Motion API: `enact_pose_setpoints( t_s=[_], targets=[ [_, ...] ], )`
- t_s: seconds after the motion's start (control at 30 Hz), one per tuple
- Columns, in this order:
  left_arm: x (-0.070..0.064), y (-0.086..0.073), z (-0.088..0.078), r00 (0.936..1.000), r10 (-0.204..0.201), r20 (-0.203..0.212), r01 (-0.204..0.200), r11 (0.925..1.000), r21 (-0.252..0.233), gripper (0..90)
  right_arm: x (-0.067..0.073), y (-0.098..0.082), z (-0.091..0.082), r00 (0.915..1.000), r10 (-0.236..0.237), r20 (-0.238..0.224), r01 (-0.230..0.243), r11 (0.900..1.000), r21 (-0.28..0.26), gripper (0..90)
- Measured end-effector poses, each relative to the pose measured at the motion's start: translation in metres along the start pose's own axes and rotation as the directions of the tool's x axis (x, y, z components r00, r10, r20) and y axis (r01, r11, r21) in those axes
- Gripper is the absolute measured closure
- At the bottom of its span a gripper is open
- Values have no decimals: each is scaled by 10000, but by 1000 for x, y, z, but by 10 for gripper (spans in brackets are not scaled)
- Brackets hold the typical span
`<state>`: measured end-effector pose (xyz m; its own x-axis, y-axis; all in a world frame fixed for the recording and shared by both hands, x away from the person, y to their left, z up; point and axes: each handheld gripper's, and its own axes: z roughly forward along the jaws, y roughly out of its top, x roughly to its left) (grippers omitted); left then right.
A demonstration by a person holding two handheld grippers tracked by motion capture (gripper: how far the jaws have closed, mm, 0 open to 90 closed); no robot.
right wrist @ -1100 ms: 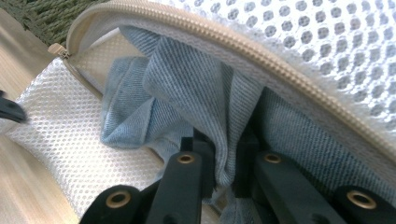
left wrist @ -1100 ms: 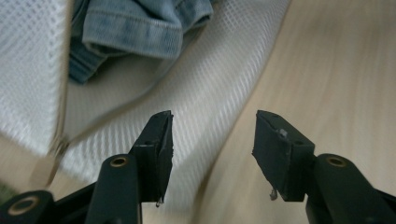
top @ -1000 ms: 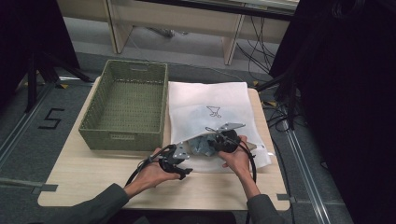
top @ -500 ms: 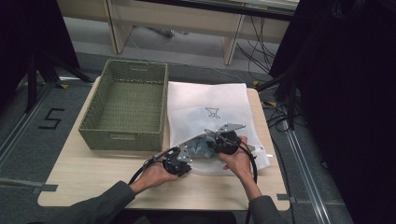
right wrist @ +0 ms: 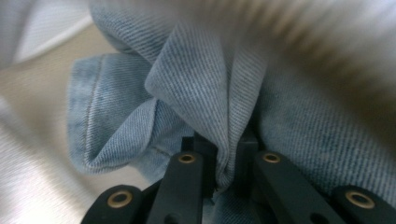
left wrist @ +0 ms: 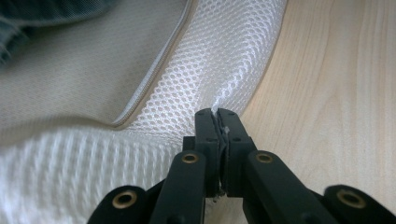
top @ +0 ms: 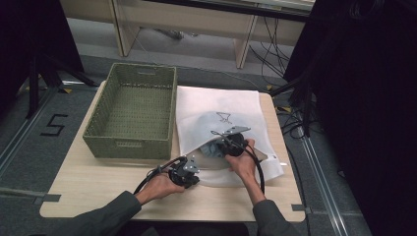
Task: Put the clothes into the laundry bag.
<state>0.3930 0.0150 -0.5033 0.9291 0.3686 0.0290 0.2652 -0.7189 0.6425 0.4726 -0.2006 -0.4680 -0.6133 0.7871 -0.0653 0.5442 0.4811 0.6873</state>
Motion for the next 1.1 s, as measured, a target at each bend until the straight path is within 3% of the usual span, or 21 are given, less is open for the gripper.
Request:
enact_pose_setpoints(
  t_s=[0.1, 0.2, 0.3, 0.33, 0.37, 0.4, 0.43, 0.47, 0.5, 0.53, 0.6, 0.63, 0.7, 0.73, 0.77, 0.83, 0.87, 1.0, 1.03, 1.07, 1.1],
  targets=[
    [0, 0, 0, 10000, -12, 52, 12, 10000, -29, 870, -8, 7, 8, 9974, 13, 714, 14, 9993, -384, 853],
    [1, 0, 0, 10000, 54, 65, -53, 10000, -27, 868, -11, 7, 13, 9966, 338, 751, -296, 9980, -558, 851],
    [1, 1, 0, 10000, 4, 83, -4, 10000, -10, 865, -13, 7, 9, 9993, 343, 152, -337, 9987, -381, 802],
    [1, 0, 0, 10000, -8, 45, 8, 10000, 29, 864, -11, 6, 6, 9974, 696, -166, -699, 9974, -181, 750],
    [1, 1, 0, 10000, 9, 85, -8, 10000, -50, 864, -11, 5, 4, 9972, 673, -326, -684, 9972, -311, 700],
    [1, 1, 0, 9999, 75, 94, -74, 10000, -65, 863, -8, 3, 2, 9934, 972, -615, -998, 9941, -416, 681],
    [1, 1, 0, 9999, 69, 93, -68, 10000, -66, 863, -8, 3, -6, 9928, 697, -969, -714, 9973, -146, 650],
    [1, 1, 0, 10000, 14, 85, -14, 10000, -3, 861, -4, 1, -11, 9926, 751, -954, -797, 9958, -457, 618],
    [1, 0, 0, 10000, -14, 85, 14, 10000, -27, 860, -3, 1, -20, 9903, 763, -1162, -801, 9964, -288, 596],
    [1, 0, 0, 10000, 39, 90, -39, 10000, 15, 859, 2, 0, -26, 9862, 1072, -1265, -1153, 9916, -589, 569],
    [1, 0, 0, 9999, 54, 104, -54, 10000, 13, 859, 1, 0, -44, 9897, 641, -1279, -708, 9963, -486, 541],
    [1, 0, 0, 9999, 27, 108, -27, 10000, 12, 858, 1, -1, -48, 9904, 539, -1270, -630, 9957, -685, 535],
    [1, 0, 0, 9999, 44, 96, -44, 10000, 8, 857, 1, -6, -58, 9897, 695, -1250, -781, 9948, -657, 516],
    [1, 0, 0, 9999, 37, 106, -37, 10000, 2, 856, 1, -9, -58, 9920, 644, -1086, -735, 9939, -826, 505],
    [1, 0, 0, 9999, 28, 124, -28, 10000, 11, 855, 2, -12, -61, 9896, 795, -1202, -858, 9952, -481, 497],
    [1, 1, 0, 9999, -3, 131, 3, 10000, 2, 854, 4, -20, -58, 9897, 840, -1160, -908, 9944, -543, 486],
    [1, 1, 0, 9999, 18, 125, -18, 10000, 9, 853, 6, -21, -57, 9858, 1040, -1321, -1095, 9934, -350, 482],
    [1, 1, 0, 9999, 31, 131, -31, 10000, 8, 854, 17, -21, -43, 9814, 1045, -1611, -1086, 9939, -169, 521],
    [1, 1, 1, 9999, -1, 139, 2, 10000, -27, 855, 19, -18, -38, 9853, 918, -1441, -912, 9958, 107, 618],
    [1, 0, 1, 9999, 1, 160, 0, 10000, -27, 855, 19, -18, -30, 9925, 523, -1108, -560, 9980, -309, 673],
    [1, 0, 1, 9997, -130, 227, 132, 9999, -48, 856, 19, -15, -23, 9932, 566, -1019, -567, 9984, 17, 752]
  ],
)
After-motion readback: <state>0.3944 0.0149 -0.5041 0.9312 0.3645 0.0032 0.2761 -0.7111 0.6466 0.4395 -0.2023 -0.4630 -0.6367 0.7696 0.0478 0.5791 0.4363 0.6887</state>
